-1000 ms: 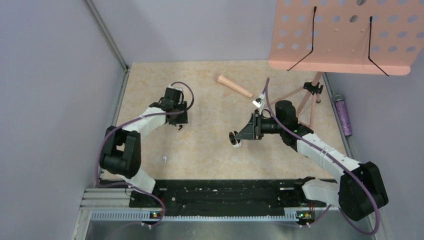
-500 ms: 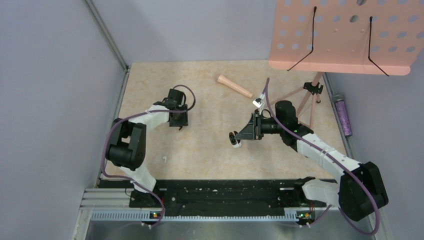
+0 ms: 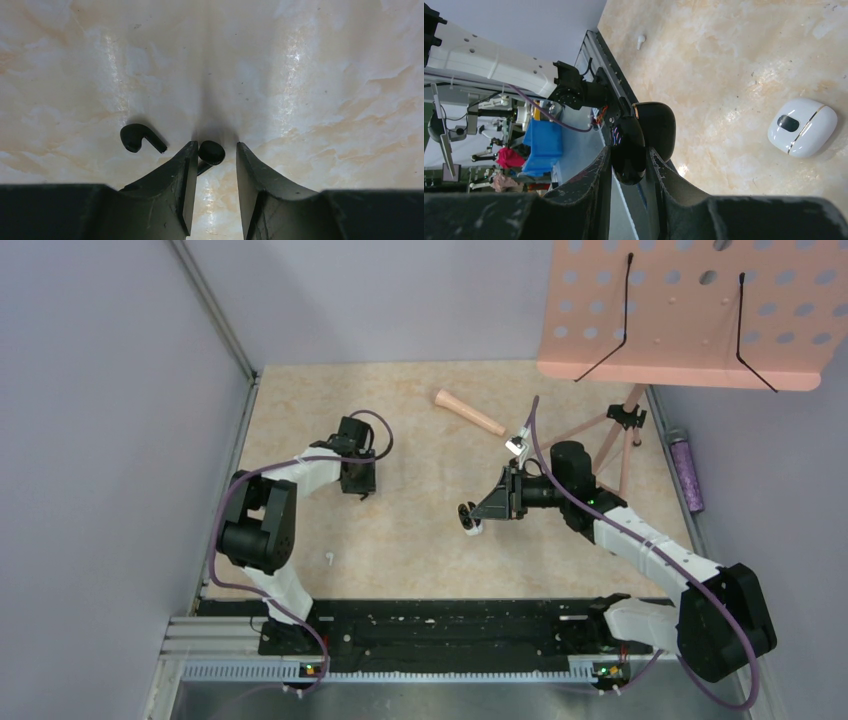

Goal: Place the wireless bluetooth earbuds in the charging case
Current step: Pick up the right earbud from the center of the board.

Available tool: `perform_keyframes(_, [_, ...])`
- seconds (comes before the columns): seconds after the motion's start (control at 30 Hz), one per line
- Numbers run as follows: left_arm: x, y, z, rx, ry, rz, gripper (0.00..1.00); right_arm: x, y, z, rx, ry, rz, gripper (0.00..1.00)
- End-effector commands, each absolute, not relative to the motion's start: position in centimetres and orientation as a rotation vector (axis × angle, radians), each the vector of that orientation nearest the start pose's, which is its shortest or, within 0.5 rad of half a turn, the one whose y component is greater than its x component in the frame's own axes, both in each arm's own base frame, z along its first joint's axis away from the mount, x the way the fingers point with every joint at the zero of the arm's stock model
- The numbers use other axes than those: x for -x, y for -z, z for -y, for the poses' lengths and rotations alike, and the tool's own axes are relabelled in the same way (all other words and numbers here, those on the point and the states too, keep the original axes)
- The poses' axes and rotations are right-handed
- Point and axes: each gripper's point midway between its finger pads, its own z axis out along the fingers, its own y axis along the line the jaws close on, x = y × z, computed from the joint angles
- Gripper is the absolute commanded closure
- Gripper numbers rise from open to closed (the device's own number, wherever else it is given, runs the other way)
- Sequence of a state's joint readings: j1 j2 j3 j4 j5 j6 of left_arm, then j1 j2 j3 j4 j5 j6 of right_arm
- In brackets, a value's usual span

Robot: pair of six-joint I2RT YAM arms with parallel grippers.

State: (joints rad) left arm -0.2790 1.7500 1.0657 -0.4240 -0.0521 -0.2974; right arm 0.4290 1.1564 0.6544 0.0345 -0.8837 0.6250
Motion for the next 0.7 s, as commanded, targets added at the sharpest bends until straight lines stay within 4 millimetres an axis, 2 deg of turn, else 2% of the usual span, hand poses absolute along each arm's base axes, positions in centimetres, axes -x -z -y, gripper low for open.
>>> perform_keyframes(0.0, [-35.4,-2.9,11.0,0.045,0.150,-2.680,0.62,-20.5,-19.3,-25.8,0.423,-1.512,-2.122,1.00])
perform_keyframes(0.33, [-34.8,-3.4,11.7,0.097,0.194,-2.696,0.62,-20.5,-19.2,-25.8,0.416,-1.516,-2.128,1.00])
perform_keyframes(0.5, [-34.5,-3.9,13.4,0.117,0.324,-2.690,0.61,-20.6,-19.1,-25.8,0.413,-1.521,-2.129,1.00])
perform_keyframes(0.67, [-34.5,-3.7,13.0,0.130,0.286,-2.700,0.61,-20.5,-19.2,-25.8,0.414,-1.522,-2.126,1.00])
